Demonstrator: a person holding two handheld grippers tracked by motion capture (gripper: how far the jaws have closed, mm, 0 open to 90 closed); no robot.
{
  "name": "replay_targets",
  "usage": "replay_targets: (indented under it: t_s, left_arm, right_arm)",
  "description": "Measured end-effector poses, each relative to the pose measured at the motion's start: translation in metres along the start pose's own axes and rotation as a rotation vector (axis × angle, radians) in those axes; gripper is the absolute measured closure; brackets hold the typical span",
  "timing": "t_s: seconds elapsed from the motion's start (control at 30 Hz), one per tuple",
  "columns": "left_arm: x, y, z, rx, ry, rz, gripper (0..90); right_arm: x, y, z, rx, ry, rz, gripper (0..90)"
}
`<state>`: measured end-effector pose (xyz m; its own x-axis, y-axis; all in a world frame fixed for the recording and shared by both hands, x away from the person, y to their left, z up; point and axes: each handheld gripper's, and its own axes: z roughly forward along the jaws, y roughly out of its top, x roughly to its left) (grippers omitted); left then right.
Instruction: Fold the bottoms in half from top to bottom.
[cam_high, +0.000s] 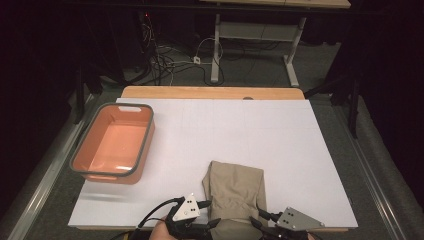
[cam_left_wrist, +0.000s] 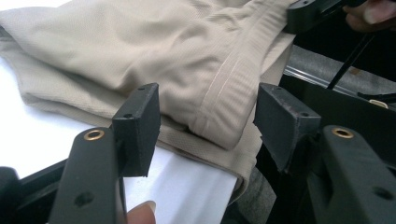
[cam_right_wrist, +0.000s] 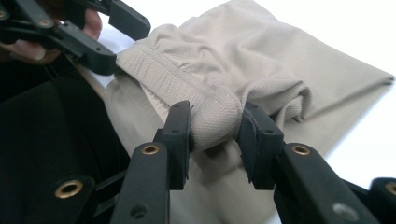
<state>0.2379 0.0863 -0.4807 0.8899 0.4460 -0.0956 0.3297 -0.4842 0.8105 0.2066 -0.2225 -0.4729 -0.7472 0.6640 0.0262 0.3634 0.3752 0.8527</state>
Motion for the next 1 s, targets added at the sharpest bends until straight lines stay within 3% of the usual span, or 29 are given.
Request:
replay_targets:
  t_s: [0.1,0.17,0.2,0.23,0.3,0.37,0.47,0.57,0.67,0.77,0.83,0.93,1.0]
  left_arm:
    - [0.001,-0.002,0.005,0.026,0.001,-0.001,40.8]
    - [0.002,-0.002,0.008,0.033,-0.008,-0.009,45.2]
    - [0.001,-0.002,0.009,0.042,-0.01,-0.004,49.0]
    - [0.001,-0.002,0.009,0.046,-0.004,0.004,52.9]
    - [0.0,-0.002,0.009,0.046,0.003,0.013,59.6]
    - [0.001,-0.002,0.008,0.046,-0.004,0.014,62.3]
    - [-0.001,0.003,0.002,0.025,-0.047,-0.004,63.5]
    - [-0.017,0.011,-0.01,0.009,-0.075,0.016,63.3]
    - [-0.024,0.014,-0.009,0.034,-0.113,0.034,62.4]
    - [-0.02,0.012,-0.004,0.059,-0.128,0.014,55.2]
    - [-0.017,0.014,-0.009,0.038,-0.112,0.009,50.0]
    - [-0.007,0.017,-0.018,-0.022,-0.074,-0.031,44.0]
    - [0.004,0.017,-0.021,-0.051,-0.042,-0.061,42.4]
  right_arm:
    - [-0.006,-0.004,0.004,0.033,-0.023,0.026,43.0]
    - [-0.009,-0.006,0.011,0.054,0.02,0.036,41.2]
    - [-0.008,-0.007,0.016,0.07,0.016,0.024,41.2]
    - [-0.006,-0.008,0.02,0.09,0.01,0.009,41.9]
    - [-0.003,-0.008,0.022,0.078,-0.005,-0.034,58.5]
    - [-0.002,-0.007,0.022,0.08,0.006,-0.042,62.8]
    - [-0.001,-0.006,0.015,0.069,0.012,-0.039,66.0]
    - [0.002,-0.002,-0.001,0.03,0.006,-0.029,65.5]
    - [0.005,-0.005,-0.017,0.016,-0.009,-0.042,61.7]
    - [0.001,-0.012,-0.019,0.054,-0.012,-0.017,43.4]
    - [-0.002,-0.012,-0.022,0.036,-0.025,0.016,35.8]
    - [-0.005,-0.006,-0.03,-0.036,-0.02,0.068,34.4]
    - [-0.007,-0.004,-0.031,-0.047,-0.04,0.077,33.2]
